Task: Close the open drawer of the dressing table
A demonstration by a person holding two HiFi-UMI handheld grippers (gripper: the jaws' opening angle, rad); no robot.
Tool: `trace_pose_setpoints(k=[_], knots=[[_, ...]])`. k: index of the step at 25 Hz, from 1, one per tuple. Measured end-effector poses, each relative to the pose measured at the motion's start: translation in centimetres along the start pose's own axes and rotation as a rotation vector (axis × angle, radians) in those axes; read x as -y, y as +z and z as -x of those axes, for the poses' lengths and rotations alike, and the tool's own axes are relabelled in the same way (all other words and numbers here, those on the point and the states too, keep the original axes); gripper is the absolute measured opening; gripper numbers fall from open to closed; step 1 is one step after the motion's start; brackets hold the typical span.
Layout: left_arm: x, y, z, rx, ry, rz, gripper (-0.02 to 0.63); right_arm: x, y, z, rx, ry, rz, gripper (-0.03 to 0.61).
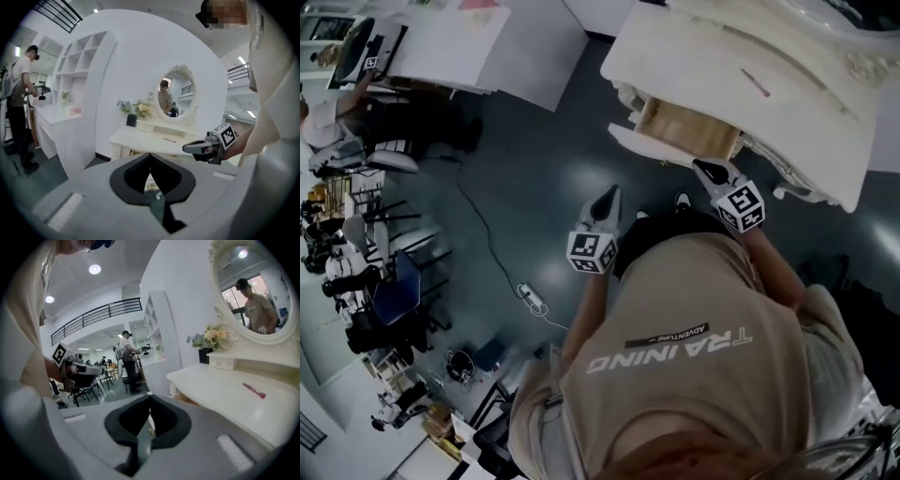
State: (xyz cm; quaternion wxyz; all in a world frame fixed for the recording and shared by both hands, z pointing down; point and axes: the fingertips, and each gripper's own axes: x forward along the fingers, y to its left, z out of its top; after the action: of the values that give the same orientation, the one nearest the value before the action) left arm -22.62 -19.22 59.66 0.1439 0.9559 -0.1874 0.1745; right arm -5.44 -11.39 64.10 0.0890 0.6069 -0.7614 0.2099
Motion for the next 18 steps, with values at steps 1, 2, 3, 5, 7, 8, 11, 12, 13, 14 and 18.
trace_pose_setpoints(k=[1, 2, 3, 5, 7, 8, 11, 12, 13, 14, 18], knots=[[0.1, 0.6, -1.2, -0.008, -0.035, -0.02, 0.006, 1.1, -0.5, 0.8, -0.013, -0.042, -0.013, 0.004], [-0.1, 1.1, -2.3, -0.016, -0.069, -0.044, 0.006, 2.1, -0.9, 1.4, -0.02, -0.086, -0.032, 0.003], [-0.7, 1.6, -3.5, -0.024, -0.1, -0.067, 0.006, 2.9, -1.3, 1.8, -0.019, -0.134, -0.054, 0.003], [-1.9, 2.1, -5.4, -0.035, -0.164, -0.093, 0.006, 3.7, -2.0, 2.4, -0.012, -0.234, -0.093, 0.003], [-2.3, 2.3, -6.6, -0.05, -0.242, -0.084, 0.006, 3.6, -2.4, 3.3, -0.006, -0.335, -0.134, 0.003], [-2.5, 2.6, -7.0, -0.059, -0.287, -0.078, 0.006, 3.3, -2.3, 3.7, 0.005, -0.386, -0.159, 0.003], [-3.9, 4.3, -8.9, -0.068, -0.404, -0.128, 0.006, 2.6, -1.4, 3.6, 0.05, -0.519, -0.229, 0.003], [-4.5, 4.6, -9.7, -0.072, -0.43, -0.153, 0.006, 2.4, -0.9, 3.3, 0.055, -0.552, -0.242, 0.003], [-5.0, 4.9, -10.4, -0.078, -0.455, -0.168, 0.008, 2.2, -0.4, 3.0, 0.054, -0.581, -0.25, 0.003], [-5.3, 5.1, -11.1, -0.085, -0.483, -0.176, 0.006, 2.0, 0.2, 2.7, 0.049, -0.608, -0.256, 0.003], [-6.6, 4.9, -12.3, -0.122, -0.592, -0.225, 0.006, 0.7, 1.9, 1.1, 0.048, -0.679, -0.286, 0.003]])
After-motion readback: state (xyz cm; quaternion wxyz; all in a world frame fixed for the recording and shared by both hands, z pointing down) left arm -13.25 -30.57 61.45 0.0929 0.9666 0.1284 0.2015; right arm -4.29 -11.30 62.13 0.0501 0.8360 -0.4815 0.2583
